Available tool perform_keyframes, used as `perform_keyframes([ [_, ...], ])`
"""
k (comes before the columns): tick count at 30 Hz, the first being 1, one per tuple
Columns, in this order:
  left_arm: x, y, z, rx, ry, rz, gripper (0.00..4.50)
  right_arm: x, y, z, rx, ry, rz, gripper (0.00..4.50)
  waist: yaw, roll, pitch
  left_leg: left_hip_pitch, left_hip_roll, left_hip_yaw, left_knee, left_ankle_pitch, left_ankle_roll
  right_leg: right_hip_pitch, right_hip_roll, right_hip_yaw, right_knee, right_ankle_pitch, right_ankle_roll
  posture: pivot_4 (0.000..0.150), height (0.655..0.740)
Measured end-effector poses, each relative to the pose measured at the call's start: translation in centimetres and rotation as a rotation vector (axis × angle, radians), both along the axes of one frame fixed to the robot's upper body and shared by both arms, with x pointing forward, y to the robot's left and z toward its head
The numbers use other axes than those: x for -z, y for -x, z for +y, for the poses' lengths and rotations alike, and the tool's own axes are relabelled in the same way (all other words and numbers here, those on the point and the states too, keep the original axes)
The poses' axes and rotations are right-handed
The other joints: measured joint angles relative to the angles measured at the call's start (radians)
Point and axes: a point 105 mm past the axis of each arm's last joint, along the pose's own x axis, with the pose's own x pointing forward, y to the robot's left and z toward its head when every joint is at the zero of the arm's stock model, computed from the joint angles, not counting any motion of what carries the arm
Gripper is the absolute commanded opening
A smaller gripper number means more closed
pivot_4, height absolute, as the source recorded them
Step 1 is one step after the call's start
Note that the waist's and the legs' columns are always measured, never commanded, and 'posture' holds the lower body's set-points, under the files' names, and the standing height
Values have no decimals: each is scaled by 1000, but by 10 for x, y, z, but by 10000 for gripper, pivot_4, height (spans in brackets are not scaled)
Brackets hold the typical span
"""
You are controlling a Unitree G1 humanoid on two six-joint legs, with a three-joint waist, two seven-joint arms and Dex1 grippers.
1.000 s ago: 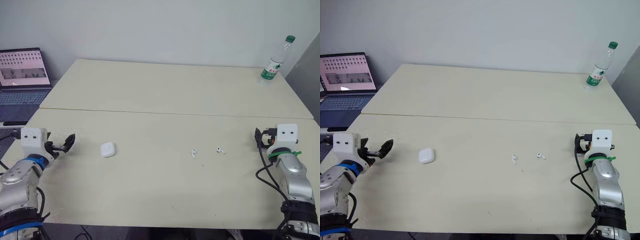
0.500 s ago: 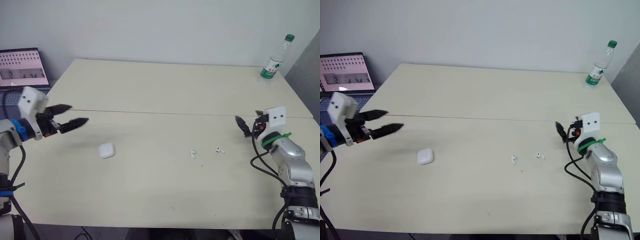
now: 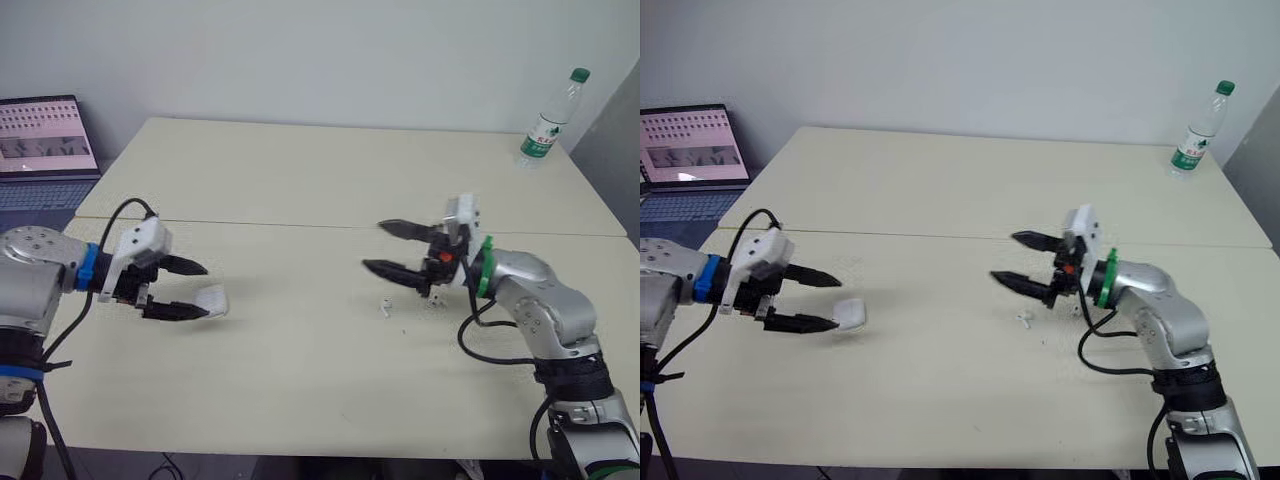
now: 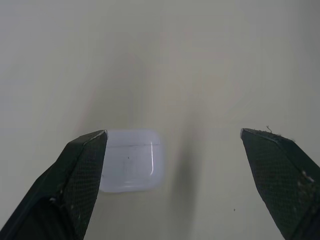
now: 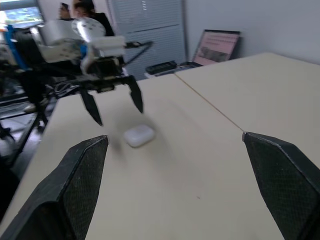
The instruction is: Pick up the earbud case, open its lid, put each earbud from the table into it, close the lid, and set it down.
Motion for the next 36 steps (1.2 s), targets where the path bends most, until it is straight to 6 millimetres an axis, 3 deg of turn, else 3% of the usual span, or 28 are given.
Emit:
perform_keyframes([
  [5,22,-4,2,27,-44,14,44648,-3,18,19,-99,10,-14,45000,2,0,0,-1,-1,0,1,0,0,0,-1,-2,0,0,0,1500,7400],
  [8,23,-14,1,19,-52,-32,44648,-3,22,23,-120,18,-22,45000,3,0,0,-1,0,-1,2,0,0,0,-1,-2,0,0,0,1500,7400],
  [20,39,-19,15,-40,-101,-40,44648,-1,21,16,-92,52,-19,45000,1,-1,0,-1,0,-2,1,0,0,0,-1,-2,1,0,0,1500,7400],
  [25,42,-24,10,-36,-97,-79,44648,-2,20,14,-88,56,-18,45000,2,-1,0,-1,0,-2,2,0,0,0,-1,-2,1,0,0,1500,7400],
  [32,44,-25,6,-29,-85,-94,27771,-2,20,12,-83,54,1,45000,2,-1,0,-1,0,-3,2,0,0,1,-2,-3,1,0,0,1500,7400],
  [36,43,-24,6,-24,-78,-92,27780,0,17,11,-61,55,24,45000,2,-1,0,-1,0,-3,2,0,0,1,-1,-3,1,0,0,1500,7400],
])
